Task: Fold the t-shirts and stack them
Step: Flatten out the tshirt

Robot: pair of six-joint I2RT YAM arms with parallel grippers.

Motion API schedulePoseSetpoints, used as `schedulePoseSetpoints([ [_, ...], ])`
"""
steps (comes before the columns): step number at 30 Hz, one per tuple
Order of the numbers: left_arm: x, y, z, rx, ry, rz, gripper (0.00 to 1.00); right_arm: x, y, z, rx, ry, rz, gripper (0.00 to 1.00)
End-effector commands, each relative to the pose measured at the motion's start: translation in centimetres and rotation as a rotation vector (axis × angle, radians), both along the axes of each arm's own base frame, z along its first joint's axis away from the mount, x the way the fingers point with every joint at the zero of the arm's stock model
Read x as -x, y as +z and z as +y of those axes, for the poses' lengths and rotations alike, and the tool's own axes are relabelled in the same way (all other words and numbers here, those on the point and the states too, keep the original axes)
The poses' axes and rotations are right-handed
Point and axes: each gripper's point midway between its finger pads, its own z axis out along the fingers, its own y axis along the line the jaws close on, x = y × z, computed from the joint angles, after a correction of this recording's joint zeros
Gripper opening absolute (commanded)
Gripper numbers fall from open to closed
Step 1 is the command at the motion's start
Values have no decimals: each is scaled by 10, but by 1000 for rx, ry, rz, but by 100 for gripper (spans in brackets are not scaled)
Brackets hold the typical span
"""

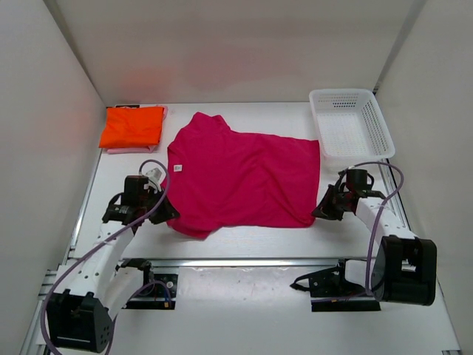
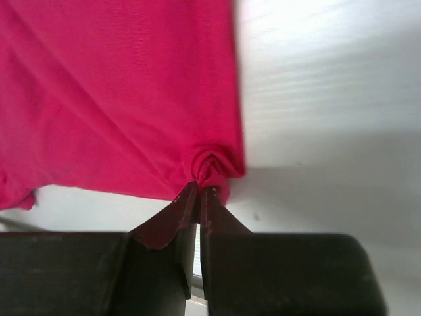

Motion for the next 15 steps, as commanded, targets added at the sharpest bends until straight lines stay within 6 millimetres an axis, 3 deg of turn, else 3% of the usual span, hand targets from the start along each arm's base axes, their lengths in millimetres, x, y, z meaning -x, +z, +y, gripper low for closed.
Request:
schedulePoseSetpoints([
  [1, -5, 15, 14, -6, 35, -37, 0, 5, 5, -20, 94, -28, 2, 0],
  [5, -9, 37, 26, -71, 64, -107, 0, 7, 18, -32, 107, -46, 6, 0],
  [8, -6, 42, 31, -108, 61, -116, 0, 12, 25, -37, 105, -45, 11, 0],
  [15, 1, 41, 29, -103, 44, -99, 0, 31, 30, -15, 62, 42, 59, 0],
])
